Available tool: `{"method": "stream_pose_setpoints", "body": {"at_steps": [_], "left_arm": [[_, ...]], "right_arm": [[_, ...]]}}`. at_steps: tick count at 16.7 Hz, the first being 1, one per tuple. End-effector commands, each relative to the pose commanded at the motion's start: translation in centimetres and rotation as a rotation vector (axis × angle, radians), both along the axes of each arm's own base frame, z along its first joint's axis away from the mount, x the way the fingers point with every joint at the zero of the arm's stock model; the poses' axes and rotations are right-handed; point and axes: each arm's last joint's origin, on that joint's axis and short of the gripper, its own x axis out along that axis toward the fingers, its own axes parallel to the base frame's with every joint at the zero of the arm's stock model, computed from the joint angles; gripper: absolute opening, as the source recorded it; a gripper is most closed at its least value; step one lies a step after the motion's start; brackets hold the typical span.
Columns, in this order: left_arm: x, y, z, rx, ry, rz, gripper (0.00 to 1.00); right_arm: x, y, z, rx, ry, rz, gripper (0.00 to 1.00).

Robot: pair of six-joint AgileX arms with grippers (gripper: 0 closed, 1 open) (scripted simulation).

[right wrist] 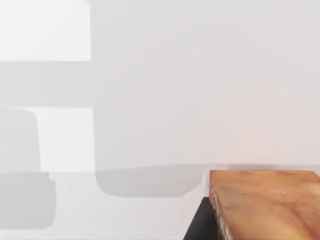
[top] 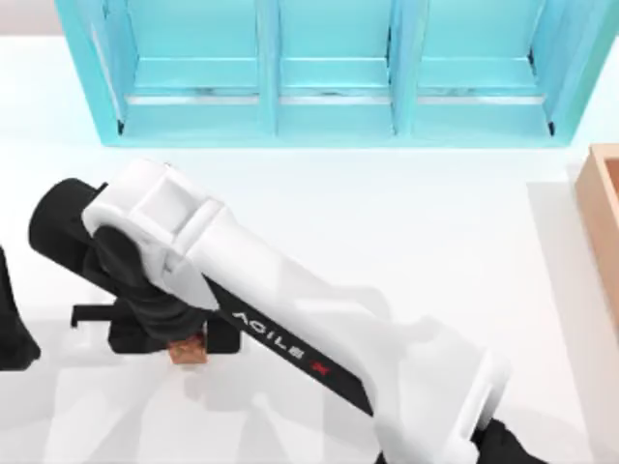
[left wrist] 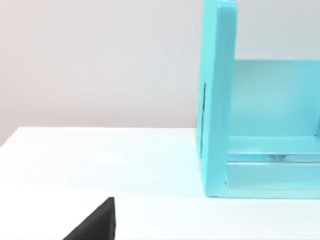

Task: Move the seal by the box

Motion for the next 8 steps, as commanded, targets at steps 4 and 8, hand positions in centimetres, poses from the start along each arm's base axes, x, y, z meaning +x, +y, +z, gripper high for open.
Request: {"method": "stream_pose_setpoints", "body": {"at_steps": [4, 8], "left_arm": [[0.0, 0.0, 0.0, 0.0, 0.0, 0.0, 1.0], [0.0, 0.0, 0.0, 0.0, 0.0, 0.0, 1.0]], "right_arm": [[0.0, 0.0, 1.6, 0.01, -0.006, -0.001, 0.0], [0.0, 0.0, 3.0, 0.012, -0.008, -0.002, 0.0]]}}
